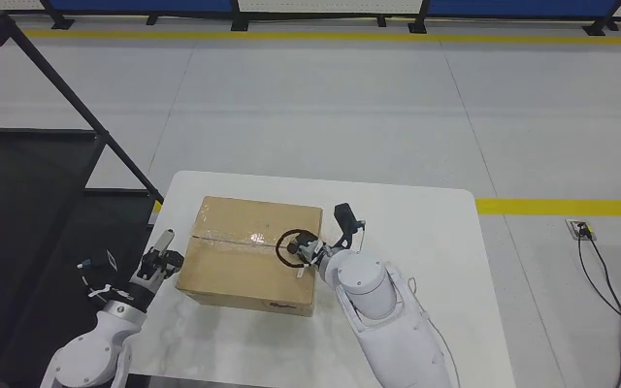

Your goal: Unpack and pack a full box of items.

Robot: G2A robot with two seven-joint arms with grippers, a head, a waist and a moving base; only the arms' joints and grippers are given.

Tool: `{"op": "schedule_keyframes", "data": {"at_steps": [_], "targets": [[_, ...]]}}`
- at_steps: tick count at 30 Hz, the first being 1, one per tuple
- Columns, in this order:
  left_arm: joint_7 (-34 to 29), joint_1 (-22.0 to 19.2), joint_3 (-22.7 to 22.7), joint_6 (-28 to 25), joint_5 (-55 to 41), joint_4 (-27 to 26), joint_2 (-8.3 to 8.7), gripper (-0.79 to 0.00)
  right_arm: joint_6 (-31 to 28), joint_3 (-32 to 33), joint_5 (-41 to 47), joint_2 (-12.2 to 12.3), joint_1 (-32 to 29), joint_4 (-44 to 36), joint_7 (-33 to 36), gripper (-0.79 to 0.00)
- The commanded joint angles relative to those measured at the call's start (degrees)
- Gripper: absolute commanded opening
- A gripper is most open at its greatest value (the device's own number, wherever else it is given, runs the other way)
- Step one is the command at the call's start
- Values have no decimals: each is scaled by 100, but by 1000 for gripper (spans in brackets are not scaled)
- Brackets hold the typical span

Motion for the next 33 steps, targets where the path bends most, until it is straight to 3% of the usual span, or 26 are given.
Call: {"op": "schedule_keyframes", "data": {"at_steps": [1, 20, 24, 28, 33], "targets": [[6, -3, 7, -2, 7, -7, 0, 0, 17, 94, -30, 34, -105, -117, 15, -785], [41, 1, 40, 16, 35, -50, 5, 0, -277, 959, 277, 286, -854, -792, 136, -785], [15, 12, 64, 34, 36, -76, 6, 0, -773, 1130, 494, 331, -1146, -1120, 101, -785], [-102, 35, 61, 37, -141, -121, 5, 0, -1475, 883, 591, 342, -1379, -1362, 108, -785], [-220, 72, 121, 42, -155, -174, 7, 0, -1565, 126, 520, 280, -961, -880, 220, -785]]}}
